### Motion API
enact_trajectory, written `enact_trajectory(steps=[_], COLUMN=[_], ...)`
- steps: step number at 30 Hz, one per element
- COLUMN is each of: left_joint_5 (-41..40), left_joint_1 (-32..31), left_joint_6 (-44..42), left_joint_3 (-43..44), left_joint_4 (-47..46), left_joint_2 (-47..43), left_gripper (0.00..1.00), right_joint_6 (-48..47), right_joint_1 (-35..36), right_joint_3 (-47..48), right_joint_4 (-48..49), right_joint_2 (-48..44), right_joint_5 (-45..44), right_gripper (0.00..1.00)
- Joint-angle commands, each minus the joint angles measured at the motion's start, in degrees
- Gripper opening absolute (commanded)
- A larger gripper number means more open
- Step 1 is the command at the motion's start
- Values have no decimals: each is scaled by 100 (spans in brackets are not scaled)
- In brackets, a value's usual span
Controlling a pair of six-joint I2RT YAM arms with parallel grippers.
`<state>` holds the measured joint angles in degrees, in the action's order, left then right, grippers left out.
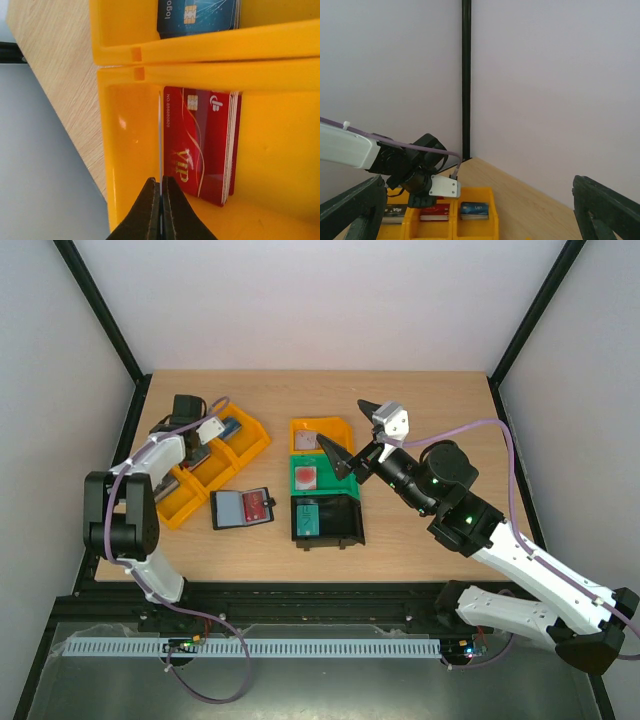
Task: Take the credit cards out of the card holder
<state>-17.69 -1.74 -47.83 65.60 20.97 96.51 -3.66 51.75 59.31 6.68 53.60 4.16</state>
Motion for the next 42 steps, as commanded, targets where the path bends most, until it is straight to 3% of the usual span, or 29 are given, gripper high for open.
enact_trajectory(steps=[1,14,15,18,19,29,33,38,42], left_joint_5=[244,49,82,179,194,434,945,2777,3628], left_joint_1=[33,35,33,33,33,51,52,51,51], left_joint_6=[331,-235,-235,-203,-196,-74,185,792,1557], left_joint_3=[311,-274,-270,-261,-257,-57,215,821,751], left_joint_4=[-112,-873,-808,-641,-617,-447,-37,1104,1446], left_joint_2=[273,276,287,278,250,25,-125,-648,-1355], left_gripper=[2,2,5,30,33,42,42,45,48], right_joint_6=[-30,-31,-35,-8,-4,10,35,206,299], right_joint_1=[-22,-17,-23,-20,-24,-19,-19,-19,-17], right_joint_3=[182,158,156,153,147,120,117,138,163], right_joint_4=[-29,-59,-49,-35,-43,-70,-64,-103,-167], right_joint_2=[-56,-158,-152,-160,-168,-207,-223,-113,79], right_joint_5=[45,29,39,70,74,71,76,58,226], right_gripper=[99,99,99,99,99,99,99,99,99])
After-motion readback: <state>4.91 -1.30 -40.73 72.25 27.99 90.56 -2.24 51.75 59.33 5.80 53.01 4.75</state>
